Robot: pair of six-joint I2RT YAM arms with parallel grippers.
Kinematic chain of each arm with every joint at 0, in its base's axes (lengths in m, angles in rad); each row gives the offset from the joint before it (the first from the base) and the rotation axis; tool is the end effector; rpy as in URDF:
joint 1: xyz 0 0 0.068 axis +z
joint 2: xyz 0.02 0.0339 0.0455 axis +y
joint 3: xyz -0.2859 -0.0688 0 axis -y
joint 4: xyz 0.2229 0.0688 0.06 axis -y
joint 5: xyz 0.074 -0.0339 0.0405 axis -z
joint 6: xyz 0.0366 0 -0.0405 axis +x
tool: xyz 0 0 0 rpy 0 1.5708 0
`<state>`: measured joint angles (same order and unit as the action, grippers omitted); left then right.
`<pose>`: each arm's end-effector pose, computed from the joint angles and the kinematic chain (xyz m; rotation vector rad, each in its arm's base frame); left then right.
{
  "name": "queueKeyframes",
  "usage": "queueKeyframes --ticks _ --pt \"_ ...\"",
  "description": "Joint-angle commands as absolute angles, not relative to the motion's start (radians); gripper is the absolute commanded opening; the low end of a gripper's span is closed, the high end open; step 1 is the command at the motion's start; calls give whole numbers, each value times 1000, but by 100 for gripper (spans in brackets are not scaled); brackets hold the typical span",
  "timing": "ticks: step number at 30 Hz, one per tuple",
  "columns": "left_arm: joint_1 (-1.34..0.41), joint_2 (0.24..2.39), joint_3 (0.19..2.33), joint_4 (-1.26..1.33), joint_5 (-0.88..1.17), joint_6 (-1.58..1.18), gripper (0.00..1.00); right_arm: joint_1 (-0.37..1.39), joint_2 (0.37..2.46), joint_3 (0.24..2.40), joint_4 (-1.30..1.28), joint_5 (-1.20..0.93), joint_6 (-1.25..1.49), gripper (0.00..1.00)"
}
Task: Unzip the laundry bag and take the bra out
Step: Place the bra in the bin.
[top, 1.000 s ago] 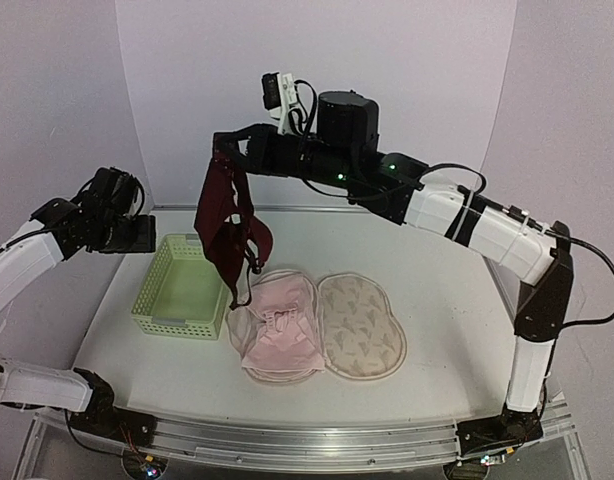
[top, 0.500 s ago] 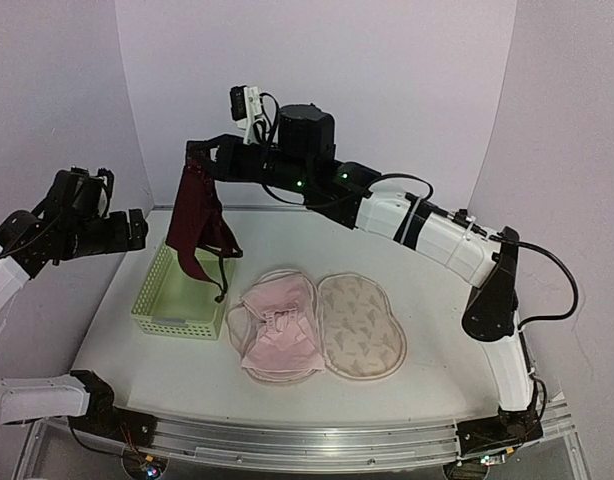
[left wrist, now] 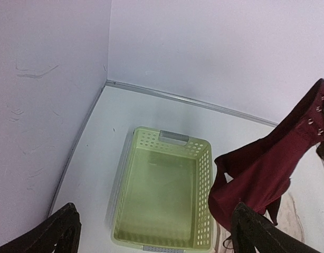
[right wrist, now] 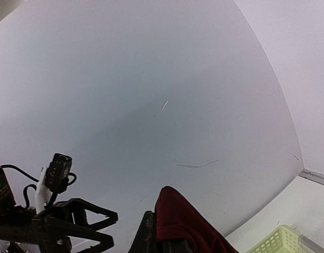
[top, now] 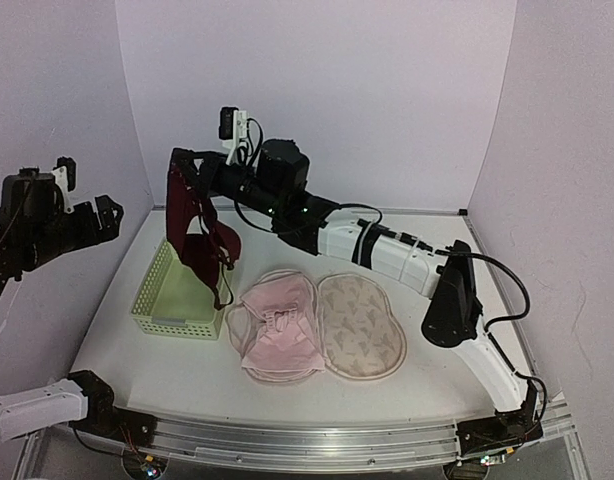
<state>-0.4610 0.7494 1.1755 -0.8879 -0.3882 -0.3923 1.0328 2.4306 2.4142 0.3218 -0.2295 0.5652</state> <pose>0.0827 -0.0256 0.4070 -0.1733 1.9916 -0.1535 0.2824 0.4895 0.3894 -0.5439 1.3244 1.4960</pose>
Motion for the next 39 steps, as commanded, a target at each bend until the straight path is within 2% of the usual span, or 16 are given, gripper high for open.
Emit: queueKeyframes --ticks 1,12,22,39 --pt "-457 734 1211 -870 -382 -384 100 1038 2485 2505 501 -222 610 0" --pt "-457 719 1198 -870 -362 -378 99 1038 2544 2514 562 -157 627 0" --pt "-457 715 1196 -867 -366 -374 99 1037 2690 2512 603 -70 729 0" --pt "-457 731 1200 -867 -368 -376 100 1062 2727 2474 573 -164 784 0"
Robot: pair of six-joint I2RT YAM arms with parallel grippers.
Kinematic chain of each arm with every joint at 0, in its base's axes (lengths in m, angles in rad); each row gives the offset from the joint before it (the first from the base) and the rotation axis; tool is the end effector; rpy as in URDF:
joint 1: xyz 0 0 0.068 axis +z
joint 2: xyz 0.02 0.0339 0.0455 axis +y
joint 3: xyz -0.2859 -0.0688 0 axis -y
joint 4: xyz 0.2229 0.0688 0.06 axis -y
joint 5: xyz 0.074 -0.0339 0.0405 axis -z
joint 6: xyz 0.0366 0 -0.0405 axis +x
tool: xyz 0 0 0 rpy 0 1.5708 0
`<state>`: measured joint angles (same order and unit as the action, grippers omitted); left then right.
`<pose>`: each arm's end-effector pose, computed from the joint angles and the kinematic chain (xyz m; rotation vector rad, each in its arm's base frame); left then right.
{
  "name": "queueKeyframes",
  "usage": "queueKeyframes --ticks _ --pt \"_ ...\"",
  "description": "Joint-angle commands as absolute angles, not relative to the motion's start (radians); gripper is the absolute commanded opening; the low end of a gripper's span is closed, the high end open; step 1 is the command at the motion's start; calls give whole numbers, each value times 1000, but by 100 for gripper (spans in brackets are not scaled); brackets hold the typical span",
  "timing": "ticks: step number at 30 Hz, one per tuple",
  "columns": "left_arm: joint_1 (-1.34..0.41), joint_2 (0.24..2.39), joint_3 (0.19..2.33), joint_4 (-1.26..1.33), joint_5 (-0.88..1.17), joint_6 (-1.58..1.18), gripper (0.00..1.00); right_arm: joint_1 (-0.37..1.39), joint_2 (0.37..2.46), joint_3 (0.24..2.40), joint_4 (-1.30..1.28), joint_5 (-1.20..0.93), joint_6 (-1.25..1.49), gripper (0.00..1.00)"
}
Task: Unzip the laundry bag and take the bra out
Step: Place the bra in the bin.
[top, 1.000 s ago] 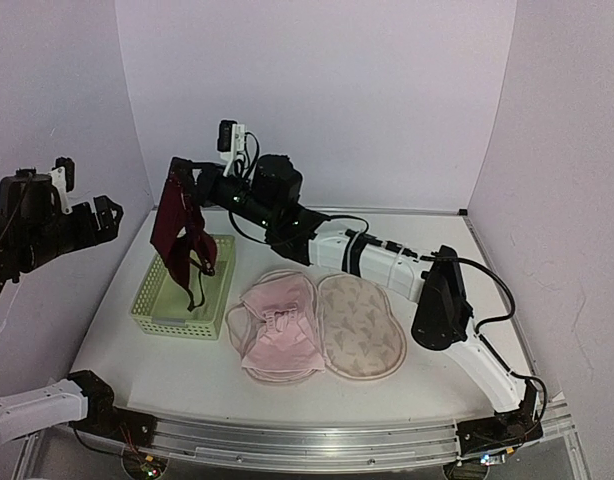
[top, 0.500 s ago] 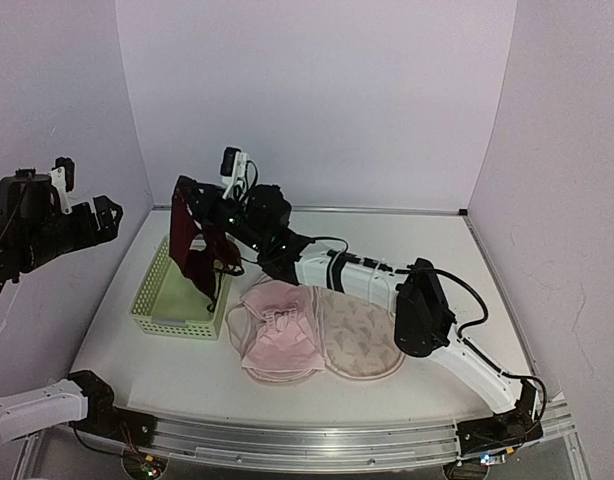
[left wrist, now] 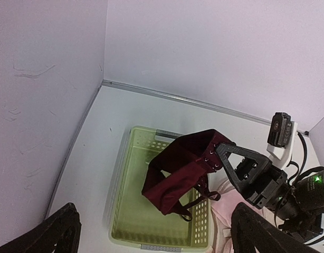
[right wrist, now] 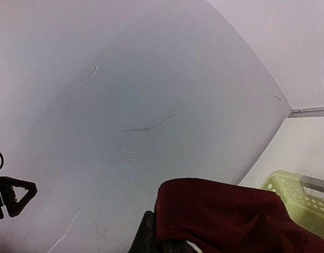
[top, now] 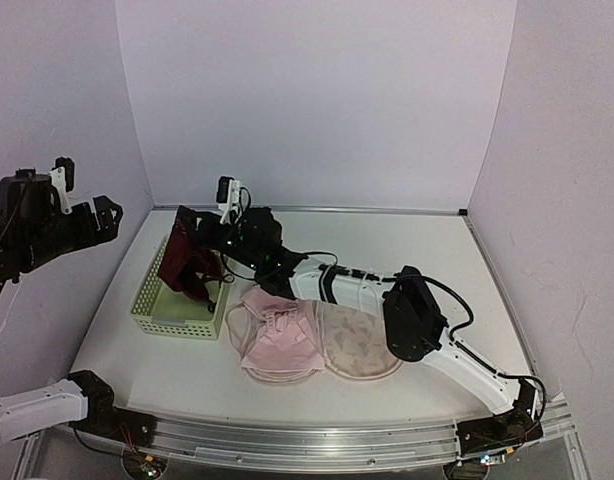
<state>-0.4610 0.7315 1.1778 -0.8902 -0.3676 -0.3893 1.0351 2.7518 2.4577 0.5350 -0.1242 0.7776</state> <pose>0.0776 -0.0238 0.4084 -0.1609 1.9811 -0.1801 0.3138 0.5374 0.2413 -0.3147 1.4918 1.5843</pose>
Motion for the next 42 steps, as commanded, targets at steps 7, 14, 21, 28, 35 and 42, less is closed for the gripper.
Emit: queueKeyframes --ticks 7,14,21,28,35,42 --pt "-457 739 1202 -867 -364 -377 99 1069 2741 2440 527 -134 777 0" --pt "-457 744 1198 -868 -359 -380 99 1069 2774 2393 500 -134 807 0" --pt "-457 755 1200 -866 -357 -383 99 1069 2773 2351 475 -116 823 18" --pt "-457 755 1195 -867 -354 -388 99 1069 2775 2344 451 -97 835 31" --pt "-457 761 1198 -865 -354 -388 99 1068 2752 2325 392 -79 842 53" --pt "-457 765 1200 -865 -355 -390 99 1063 2646 2249 247 -70 817 57"
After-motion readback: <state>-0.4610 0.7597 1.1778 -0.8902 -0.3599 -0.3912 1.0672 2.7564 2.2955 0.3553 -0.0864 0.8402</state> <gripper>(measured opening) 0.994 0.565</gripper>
